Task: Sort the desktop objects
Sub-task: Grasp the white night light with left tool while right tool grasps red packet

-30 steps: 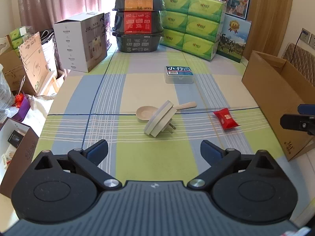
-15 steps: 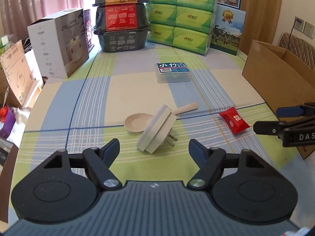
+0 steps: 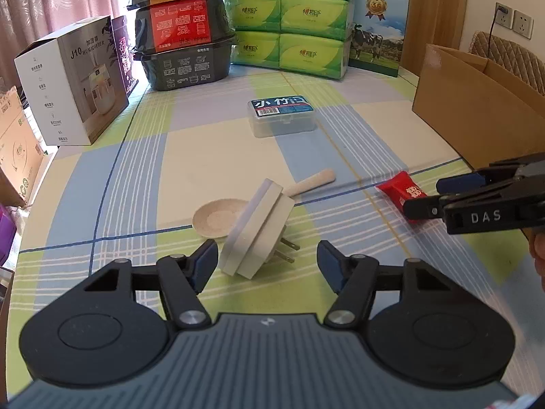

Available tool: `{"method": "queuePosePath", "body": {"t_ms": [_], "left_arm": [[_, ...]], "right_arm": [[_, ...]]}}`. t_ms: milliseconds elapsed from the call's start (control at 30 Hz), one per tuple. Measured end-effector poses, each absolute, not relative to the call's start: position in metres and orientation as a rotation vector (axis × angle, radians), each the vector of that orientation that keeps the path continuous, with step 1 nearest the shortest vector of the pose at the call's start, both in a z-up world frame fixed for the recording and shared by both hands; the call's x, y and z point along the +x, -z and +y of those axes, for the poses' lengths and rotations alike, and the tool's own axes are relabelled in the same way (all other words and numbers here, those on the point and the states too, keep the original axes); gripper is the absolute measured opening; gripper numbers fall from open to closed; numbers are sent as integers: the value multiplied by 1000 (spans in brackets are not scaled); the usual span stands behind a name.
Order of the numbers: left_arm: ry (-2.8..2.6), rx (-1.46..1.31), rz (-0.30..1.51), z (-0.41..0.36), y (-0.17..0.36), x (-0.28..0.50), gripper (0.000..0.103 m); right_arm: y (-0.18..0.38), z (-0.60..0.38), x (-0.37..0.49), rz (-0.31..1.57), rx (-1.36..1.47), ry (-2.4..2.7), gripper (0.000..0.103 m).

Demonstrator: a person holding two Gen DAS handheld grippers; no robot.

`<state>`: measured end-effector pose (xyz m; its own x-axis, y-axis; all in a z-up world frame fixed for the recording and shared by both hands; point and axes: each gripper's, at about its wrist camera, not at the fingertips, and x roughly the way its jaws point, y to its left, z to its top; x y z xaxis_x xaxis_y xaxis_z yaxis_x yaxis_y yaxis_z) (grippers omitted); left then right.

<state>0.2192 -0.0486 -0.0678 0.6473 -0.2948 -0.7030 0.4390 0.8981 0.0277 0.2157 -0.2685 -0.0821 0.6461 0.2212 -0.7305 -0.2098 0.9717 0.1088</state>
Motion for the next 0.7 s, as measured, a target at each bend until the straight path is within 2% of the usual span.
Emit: {"method": "queuePosePath", "body": {"t_ms": [100,333,500,600,667,700], "left_arm": [[417,185,762,-47,70,225,54],[411,174,771,-47,75,235,33],[427,195,781,-54,74,229,32],[430,189,797,-57,73,226,32],[441,197,794,-61,73,224,31],[442,205,791,-62,73,224,31]], "right_arm": [[87,-268,218,841,12,-256,58],[89,-269,221,842,15,-258,56],[91,-270,222,860,22,-264,47],[89,-270,222,859,24,-269,40],[89,-270,222,856,26,-268,30],[89,-271,222,856,29,-267,30]]}}
